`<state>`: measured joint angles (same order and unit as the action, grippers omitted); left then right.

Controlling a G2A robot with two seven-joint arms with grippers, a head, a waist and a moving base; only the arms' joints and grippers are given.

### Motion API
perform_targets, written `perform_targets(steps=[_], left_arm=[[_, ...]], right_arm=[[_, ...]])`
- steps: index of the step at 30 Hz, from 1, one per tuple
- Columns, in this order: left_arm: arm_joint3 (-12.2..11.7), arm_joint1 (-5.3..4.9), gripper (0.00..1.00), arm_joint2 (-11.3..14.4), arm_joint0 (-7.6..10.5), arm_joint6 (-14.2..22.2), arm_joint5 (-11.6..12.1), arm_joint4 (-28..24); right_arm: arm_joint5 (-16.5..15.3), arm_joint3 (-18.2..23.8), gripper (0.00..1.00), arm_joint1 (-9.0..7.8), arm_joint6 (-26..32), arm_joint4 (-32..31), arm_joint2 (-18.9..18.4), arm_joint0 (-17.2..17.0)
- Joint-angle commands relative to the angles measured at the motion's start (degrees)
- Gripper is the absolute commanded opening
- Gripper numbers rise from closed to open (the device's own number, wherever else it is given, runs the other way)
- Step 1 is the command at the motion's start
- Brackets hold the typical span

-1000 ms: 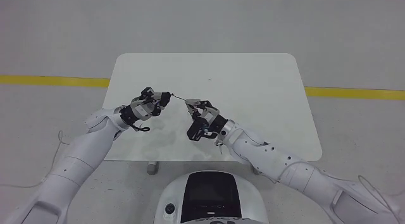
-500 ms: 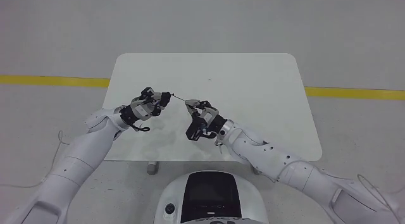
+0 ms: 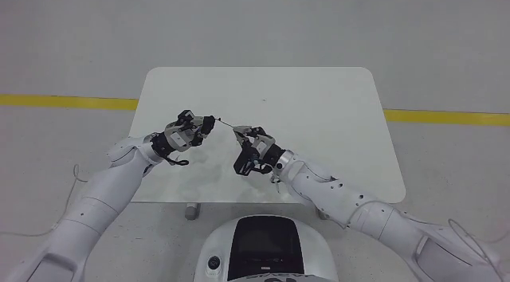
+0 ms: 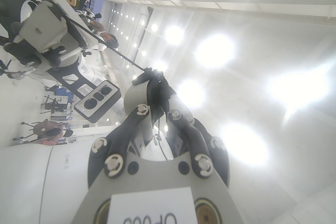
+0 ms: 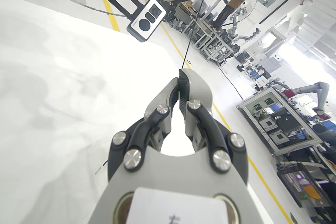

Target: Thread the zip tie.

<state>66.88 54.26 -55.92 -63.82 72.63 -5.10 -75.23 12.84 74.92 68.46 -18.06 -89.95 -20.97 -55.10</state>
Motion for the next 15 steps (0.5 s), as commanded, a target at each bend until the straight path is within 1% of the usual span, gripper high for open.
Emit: perform_targets(steps=[1, 2, 3, 15], left_arm=[[0.00, 0.00, 0.00, 0.00, 0.00, 0.00, 0.00, 0.00], [0.00, 0.00, 0.00, 0.00, 0.00, 0.00, 0.00, 0.00], [0.00, 0.00, 0.00, 0.00, 0.00, 0.00, 0.00, 0.00], [0.00, 0.00, 0.00, 0.00, 0.00, 0.00, 0.00, 0.00]], right_arm=[[-0.07, 0.00, 0.09, 0.09, 0.17, 0.00, -0.21, -0.15], [-0.03, -0.01, 0.46, 0.15, 0.22, 0.00, -0.41, -0.31], [0.01, 0.01, 1.00, 0.19, 0.24, 0.00, -0.58, -0.46], [-1.18, -0.05, 1.00, 0.41, 0.27, 0.00, -2.93, -2.23]])
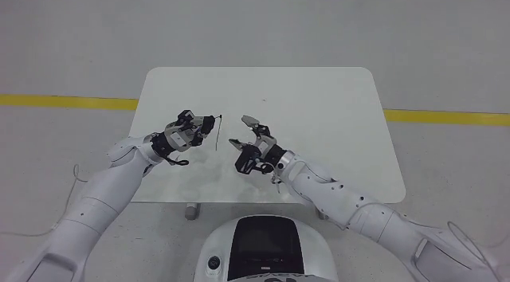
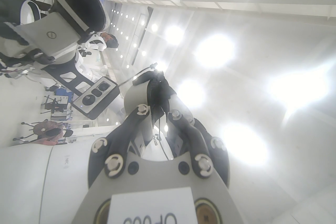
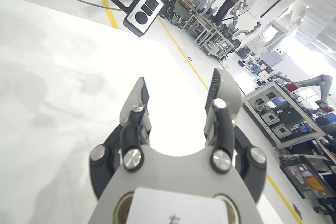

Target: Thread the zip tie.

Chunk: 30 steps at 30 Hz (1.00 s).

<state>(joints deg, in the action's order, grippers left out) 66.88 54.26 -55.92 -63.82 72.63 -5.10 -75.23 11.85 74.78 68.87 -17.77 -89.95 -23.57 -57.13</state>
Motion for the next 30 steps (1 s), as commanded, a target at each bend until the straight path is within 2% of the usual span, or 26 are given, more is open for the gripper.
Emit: perform_targets(steps=[1, 4, 6, 25, 30], left_arm=[[0.00, 0.00, 0.00, 0.00, 0.00, 0.00, 0.00, 0.00], [0.00, 0.00, 0.00, 0.00, 0.00, 0.00, 0.00, 0.00], [0.00, 0.00, 0.00, 0.00, 0.00, 0.00, 0.00, 0.00], [0.00, 0.00, 0.00, 0.00, 0.00, 0.00, 0.00, 0.00], [0.00, 0.00, 0.00, 0.00, 0.00, 0.00, 0.00, 0.00]], right_arm=[[-0.60, 0.38, 1.00, -0.01, -0.03, 0.07, -0.88, -0.54], [-2.70, 1.03, 1.00, -0.29, 0.10, 0.80, -2.72, -1.07], [-4.08, 0.98, 1.00, -0.68, 2.20, 0.64, -4.60, -0.99], [-4.15, 1.15, 1.00, -0.73, 2.63, 0.43, -4.79, -1.02], [-4.79, 1.34, 1.00, -1.00, 2.41, 1.72, -8.03, -1.89]])
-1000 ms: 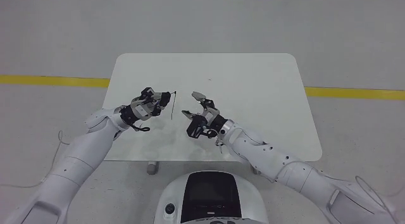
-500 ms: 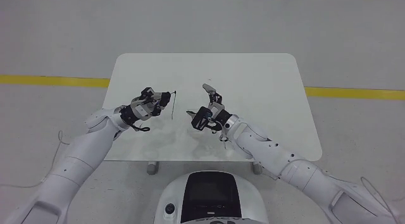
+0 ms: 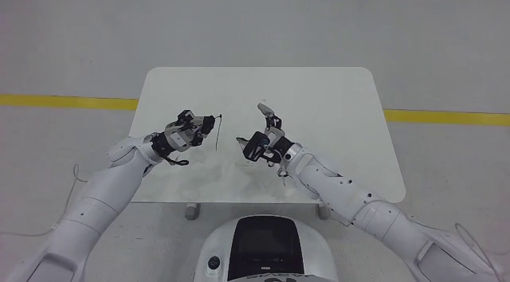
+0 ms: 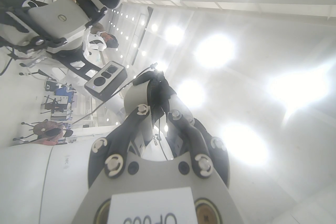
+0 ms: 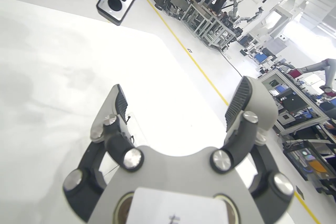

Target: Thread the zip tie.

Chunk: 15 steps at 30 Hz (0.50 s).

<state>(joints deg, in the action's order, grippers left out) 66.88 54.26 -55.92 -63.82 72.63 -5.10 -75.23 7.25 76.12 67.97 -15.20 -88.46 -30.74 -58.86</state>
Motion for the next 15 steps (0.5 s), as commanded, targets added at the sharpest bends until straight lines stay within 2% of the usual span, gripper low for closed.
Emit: perform_targets(steps=[1, 3, 15], left_arm=[[0.00, 0.00, 0.00, 0.00, 0.00, 0.00, 0.00, 0.00], [0.00, 0.00, 0.00, 0.00, 0.00, 0.00, 0.00, 0.00], [0.00, 0.00, 0.00, 0.00, 0.00, 0.00, 0.00, 0.00]], right_arm=[[-0.45, 0.13, 1.00, -0.22, -0.31, 0.38, -1.76, -0.44], [-1.34, 0.78, 1.00, -0.44, -1.53, 1.54, -3.32, -1.04], [-1.34, 0.78, 1.00, -0.44, -1.53, 1.54, -3.32, -1.04]])
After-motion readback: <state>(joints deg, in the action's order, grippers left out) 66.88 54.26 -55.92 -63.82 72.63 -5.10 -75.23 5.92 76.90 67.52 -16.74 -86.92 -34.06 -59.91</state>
